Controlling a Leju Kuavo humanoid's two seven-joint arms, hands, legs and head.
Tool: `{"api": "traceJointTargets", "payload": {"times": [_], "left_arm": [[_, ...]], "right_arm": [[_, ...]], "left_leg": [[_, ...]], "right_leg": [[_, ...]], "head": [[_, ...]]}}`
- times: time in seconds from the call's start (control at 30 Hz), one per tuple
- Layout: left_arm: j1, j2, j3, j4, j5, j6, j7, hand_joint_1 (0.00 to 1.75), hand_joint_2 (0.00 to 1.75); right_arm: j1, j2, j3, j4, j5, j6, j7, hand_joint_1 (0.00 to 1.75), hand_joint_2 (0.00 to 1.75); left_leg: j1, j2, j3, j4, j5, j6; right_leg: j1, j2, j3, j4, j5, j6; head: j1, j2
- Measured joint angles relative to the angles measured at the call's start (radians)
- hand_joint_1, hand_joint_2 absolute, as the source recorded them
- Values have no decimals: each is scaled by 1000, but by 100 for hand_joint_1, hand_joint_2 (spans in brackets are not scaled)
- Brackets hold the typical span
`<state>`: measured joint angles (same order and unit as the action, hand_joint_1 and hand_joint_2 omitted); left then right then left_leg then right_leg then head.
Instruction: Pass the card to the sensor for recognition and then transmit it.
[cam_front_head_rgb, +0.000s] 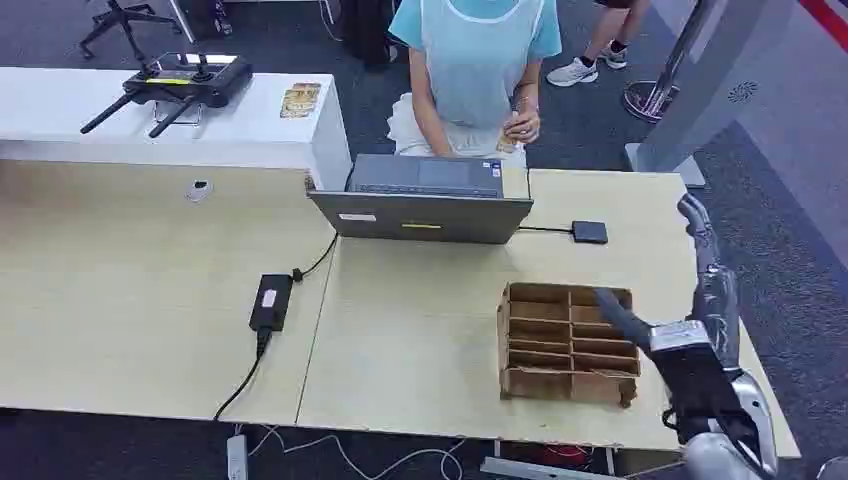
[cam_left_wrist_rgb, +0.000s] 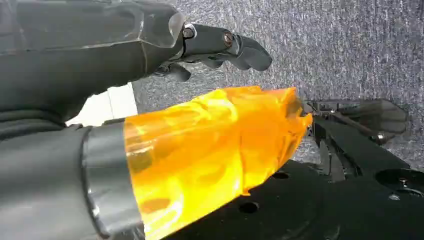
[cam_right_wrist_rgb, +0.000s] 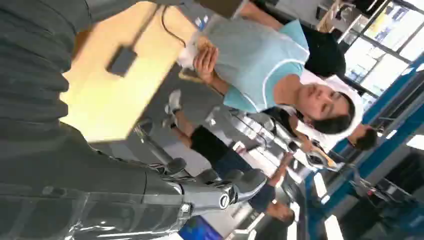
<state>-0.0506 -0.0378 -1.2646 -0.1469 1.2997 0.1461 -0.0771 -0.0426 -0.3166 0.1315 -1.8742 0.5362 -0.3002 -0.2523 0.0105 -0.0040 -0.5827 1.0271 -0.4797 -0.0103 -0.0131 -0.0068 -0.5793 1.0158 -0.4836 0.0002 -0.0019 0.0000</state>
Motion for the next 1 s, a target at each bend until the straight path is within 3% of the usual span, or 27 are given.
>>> {"api": "traceJointTargets", "payload": {"times": [0.23, 0.47, 0.6, 0.83, 1.0], "left_arm": [[-14, 1, -17, 0, -8, -21, 25, 0, 0], [-17, 2, -19, 0, -8, -25, 33, 0, 0], [-19, 3, -26, 0, -14, -33, 46, 0, 0], [-33, 6, -61, 0, -49, -39, 74, 0, 0], [-47, 9, -90, 0, -70, -43, 92, 0, 0]], "right_arm": [[-224, -45, 104, 45, 191, -20, 109, 0, 175], [-286, -65, 152, 76, 213, -27, 124, 0, 175], [-364, -74, 192, 106, 307, -29, 188, 0, 175], [-625, -71, 304, 265, 433, 110, 300, 0, 175], [-790, -20, 378, 466, 434, 190, 336, 0, 175]], "left_leg": [[0, 0, 1, 0, 1, 0], [0, -1, 0, 0, 1, -1], [0, 0, 0, 0, 1, -1], [0, 0, 0, 0, 5, -2], [0, 0, 0, 0, 6, -3]], "right_leg": [[0, 0, 0, 1, 1, -1], [0, -1, 0, 1, 1, -1], [0, 0, -1, 1, 2, -2], [0, 1, -1, 2, 4, -1], [0, 1, -1, 2, 5, -2]], "head": [[0, 0], [0, 0], [0, 0], [0, 0], [0, 0]]}}
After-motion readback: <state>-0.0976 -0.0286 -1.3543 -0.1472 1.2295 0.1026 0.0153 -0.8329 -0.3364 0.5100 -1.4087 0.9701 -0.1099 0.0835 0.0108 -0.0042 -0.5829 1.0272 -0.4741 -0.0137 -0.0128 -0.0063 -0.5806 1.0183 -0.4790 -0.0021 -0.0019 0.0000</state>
